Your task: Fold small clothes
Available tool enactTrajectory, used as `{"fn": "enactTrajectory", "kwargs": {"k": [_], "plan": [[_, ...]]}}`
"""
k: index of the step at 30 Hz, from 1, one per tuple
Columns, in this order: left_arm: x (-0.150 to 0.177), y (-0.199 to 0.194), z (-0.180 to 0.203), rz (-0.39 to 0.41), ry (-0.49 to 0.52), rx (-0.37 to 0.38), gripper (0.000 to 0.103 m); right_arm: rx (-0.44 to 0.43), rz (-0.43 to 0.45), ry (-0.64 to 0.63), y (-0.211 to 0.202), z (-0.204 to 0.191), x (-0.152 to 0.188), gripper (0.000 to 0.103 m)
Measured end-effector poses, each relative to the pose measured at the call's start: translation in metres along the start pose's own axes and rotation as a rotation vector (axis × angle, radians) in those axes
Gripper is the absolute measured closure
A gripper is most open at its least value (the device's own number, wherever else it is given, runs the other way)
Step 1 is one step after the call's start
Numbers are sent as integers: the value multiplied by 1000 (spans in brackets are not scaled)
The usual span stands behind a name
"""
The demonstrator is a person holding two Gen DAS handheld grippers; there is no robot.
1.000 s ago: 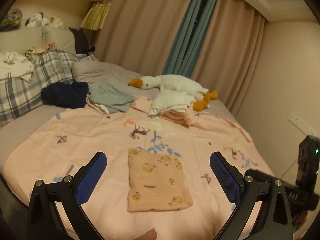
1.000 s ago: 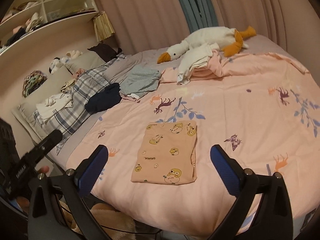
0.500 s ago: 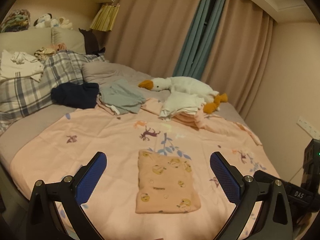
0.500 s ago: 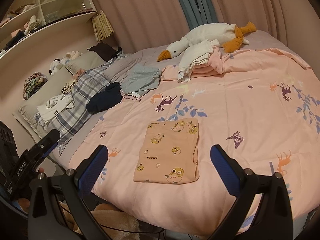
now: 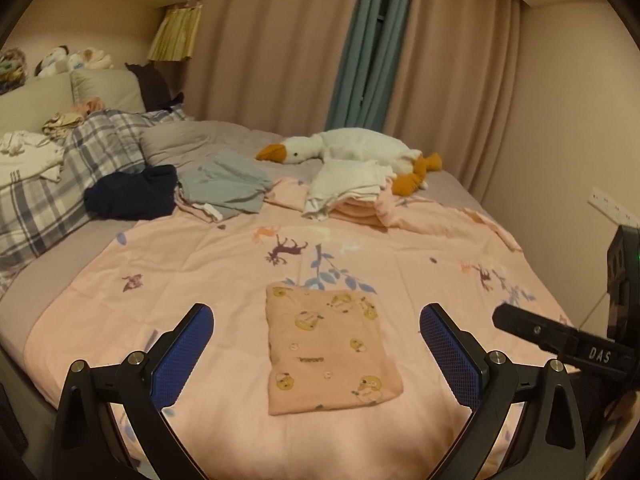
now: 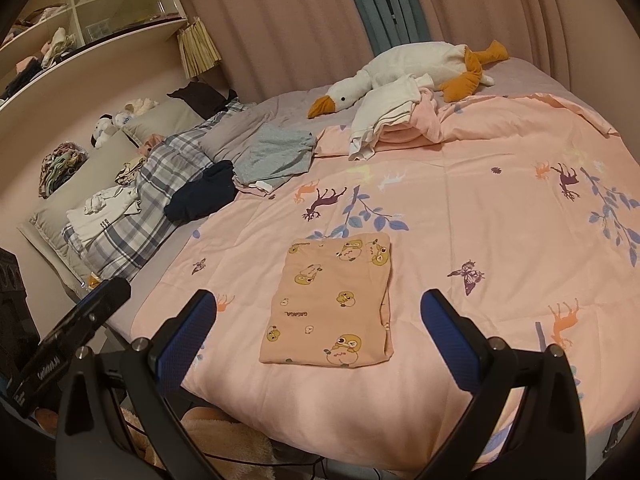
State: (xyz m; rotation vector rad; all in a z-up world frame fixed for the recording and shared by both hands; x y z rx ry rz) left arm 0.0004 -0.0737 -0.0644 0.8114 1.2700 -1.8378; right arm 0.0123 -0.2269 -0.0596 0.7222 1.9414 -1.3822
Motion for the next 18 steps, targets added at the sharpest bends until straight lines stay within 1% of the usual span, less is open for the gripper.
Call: {"fn": "enactTrajectory", "kwargs": {"k": [2, 7, 10, 16, 18], "plan": [[1, 1, 4, -11, 17, 3, 1, 5, 1, 4, -1, 1, 0, 1], [3, 0, 8, -10, 40, -1, 1, 13, 7, 6, -3, 3, 0, 1], [3, 0, 9, -3, 35, 0, 1, 17, 5, 3, -3, 4, 0, 1], [1, 2, 7, 11, 24, -36, 1, 23, -1, -5, -1, 4, 0, 1], [1, 3, 6, 8, 14, -34, 1, 26, -2, -6, -1, 4, 0, 1]]}}
Point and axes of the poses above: each gripper's, at about its wrist camera, not at the fingertips, and y roughly the way its jaws point, z to its right, x to its underside, the point moved 4 cm from there along y, roughly the way its jaws point, and after that the axes turned 6 degrees about -y, right-handed, at the moved point
